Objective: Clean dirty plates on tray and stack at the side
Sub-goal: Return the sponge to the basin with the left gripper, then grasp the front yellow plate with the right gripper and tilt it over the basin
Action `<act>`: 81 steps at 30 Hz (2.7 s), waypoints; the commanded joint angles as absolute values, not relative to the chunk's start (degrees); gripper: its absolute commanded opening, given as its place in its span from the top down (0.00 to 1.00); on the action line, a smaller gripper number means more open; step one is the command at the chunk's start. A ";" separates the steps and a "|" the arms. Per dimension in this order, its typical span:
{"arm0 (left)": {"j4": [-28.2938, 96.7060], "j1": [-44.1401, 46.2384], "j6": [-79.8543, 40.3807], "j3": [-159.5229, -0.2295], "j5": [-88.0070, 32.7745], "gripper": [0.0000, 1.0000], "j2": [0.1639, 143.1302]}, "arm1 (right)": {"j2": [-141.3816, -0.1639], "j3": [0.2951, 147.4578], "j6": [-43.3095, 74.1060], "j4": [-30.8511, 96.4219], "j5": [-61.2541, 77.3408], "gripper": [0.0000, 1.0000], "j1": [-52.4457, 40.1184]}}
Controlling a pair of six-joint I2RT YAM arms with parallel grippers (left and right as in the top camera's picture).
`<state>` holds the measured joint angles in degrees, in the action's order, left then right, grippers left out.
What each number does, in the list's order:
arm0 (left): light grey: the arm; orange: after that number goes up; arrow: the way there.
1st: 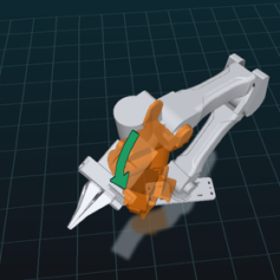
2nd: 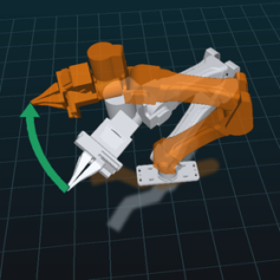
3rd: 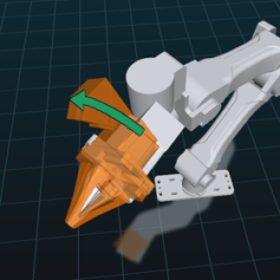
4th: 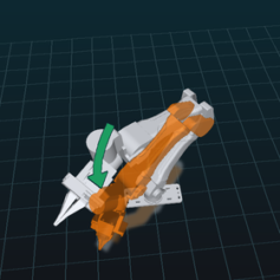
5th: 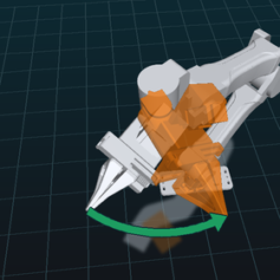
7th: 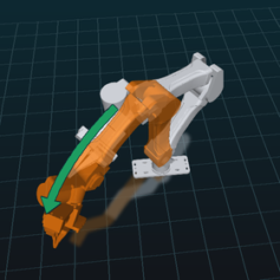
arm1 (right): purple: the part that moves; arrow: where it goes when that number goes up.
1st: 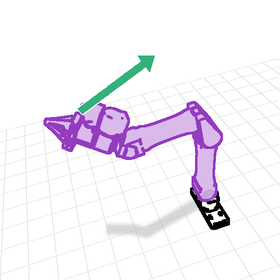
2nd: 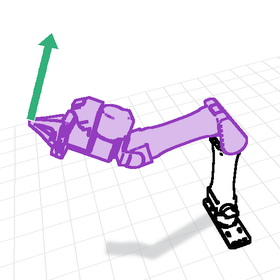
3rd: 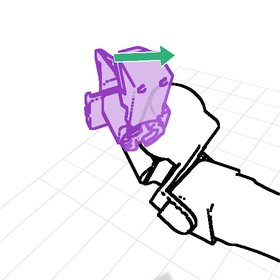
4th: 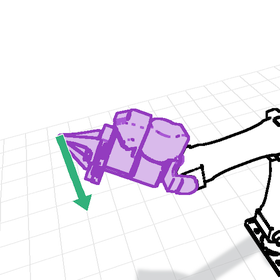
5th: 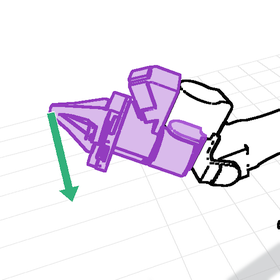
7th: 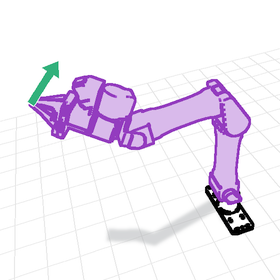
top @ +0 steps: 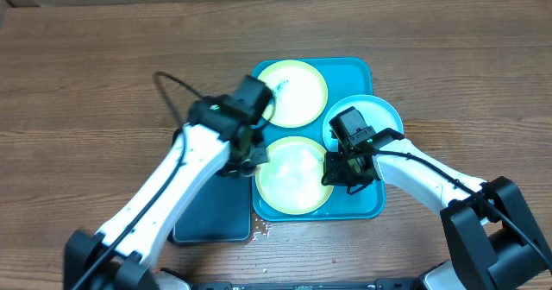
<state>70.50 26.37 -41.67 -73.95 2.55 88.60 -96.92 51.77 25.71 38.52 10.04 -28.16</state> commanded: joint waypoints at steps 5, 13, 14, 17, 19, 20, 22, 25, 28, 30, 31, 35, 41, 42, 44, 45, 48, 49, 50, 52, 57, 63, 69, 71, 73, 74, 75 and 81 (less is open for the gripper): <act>69.89 18.24 -42.22 -65.19 11.77 0.96 90.06 | -97.65 51.37 25.52 39.22 6.46 0.95 -27.90; 60.23 12.25 -37.89 -56.90 1.39 0.81 91.48 | -97.62 51.83 25.32 40.56 6.50 0.96 -27.90; 60.45 11.92 -37.54 -57.32 1.15 0.75 91.39 | -97.62 52.40 25.32 41.74 6.52 0.96 -27.90; 62.76 10.81 -36.14 -60.18 0.25 0.52 91.09 | -97.45 55.99 25.30 47.29 6.46 0.96 -27.90; 64.99 10.07 -35.46 -62.98 -0.08 0.43 90.48 | -96.92 59.24 25.08 51.03 5.87 0.96 -28.12; 66.37 9.63 -35.03 -64.86 -0.08 0.37 89.95 | -96.60 61.10 25.08 52.77 4.91 0.96 -28.45; 68.66 8.82 -33.74 -68.53 -0.08 0.22 88.73 | -95.92 65.06 25.06 55.88 2.09 0.96 -29.54; 72.64 7.18 -31.92 -75.50 -0.05 0.06 87.07 | -95.53 71.18 23.62 58.26 -0.97 0.96 -32.21; 76.53 5.32 -31.44 -83.13 -0.01 0.00 85.86 | -95.53 76.60 23.59 58.63 -5.28 0.96 -36.34; 78.19 3.97 -30.76 -87.96 -0.03 0.00 85.21 | -95.53 78.85 23.62 58.26 -9.74 0.96 -39.55; 78.83 3.31 -30.13 -90.19 -0.05 0.00 84.93 | -95.53 79.44 23.62 57.67 -12.16 0.96 -41.28; 80.88 0.80 -28.77 -97.10 -0.05 0.00 84.29 | -95.79 79.59 23.62 53.84 -22.79 0.96 -48.84; 81.21 -1.28 -28.29 -101.08 -0.10 0.00 84.29 | -96.12 79.59 23.59 48.47 -39.00 0.96 -59.70; 81.19 -1.28 -28.29 -101.10 -0.32 0.00 84.29 | -96.12 79.59 23.59 47.72 -41.69 0.96 -61.56; 81.19 -1.34 -28.29 -101.10 -1.34 0.00 84.29 | -96.12 79.59 23.59 46.72 -46.09 0.96 -64.42; 81.19 -1.45 -28.29 -101.10 -1.58 0.00 84.29 | -96.12 79.59 23.59 46.44 -48.23 0.96 -65.73; 81.19 -1.58 -28.29 -101.10 -1.54 0.00 84.29 | -96.12 79.59 23.59 46.22 -54.39 0.96 -69.08; 81.19 -1.61 -28.27 -101.10 -1.54 0.00 84.29 | -96.12 79.59 23.57 46.22 -56.29 0.96 -70.06; 81.19 -1.58 -28.25 -101.10 -1.50 0.00 84.29 | -96.12 79.59 23.57 46.22 -58.28 0.96 -71.09; 81.17 -1.58 -28.25 -101.10 -1.50 0.00 84.29 | -96.12 79.59 23.53 46.11 -61.21 0.96 -72.77; 80.51 -1.58 -28.29 -101.10 -1.52 0.00 84.31 | -96.12 79.59 20.21 45.04 -65.80 0.96 -76.25; 80.34 -1.58 -28.27 -101.10 -1.52 0.00 84.31 | -96.12 79.59 16.05 42.28 -69.47 0.96 -78.87; 80.12 -1.58 -28.27 -101.10 -1.50 0.00 84.31 | -96.12 79.59 14.24 40.73 -69.87 0.96 -79.50; 80.14 -1.58 -28.27 -101.10 -1.52 0.00 84.31 | -96.12 79.59 14.24 40.73 -69.87 0.96 -79.50; 80.14 -1.58 -28.27 -101.10 -1.52 0.00 84.31 | -96.12 79.59 14.24 40.75 -69.87 0.96 -79.50; 80.14 -1.58 -28.27 -101.10 -1.52 0.00 84.31 | -96.12 79.59 14.24 40.73 -69.87 0.96 -79.50; 80.14 -1.58 -28.27 -101.10 -1.52 0.00 84.31 | -96.12 79.59 14.24 40.73 -69.87 0.96 -79.50; 80.12 -1.58 -28.27 -101.10 -1.50 0.00 84.31 | -96.12 79.59 14.24 40.73 -69.84 0.96 -79.50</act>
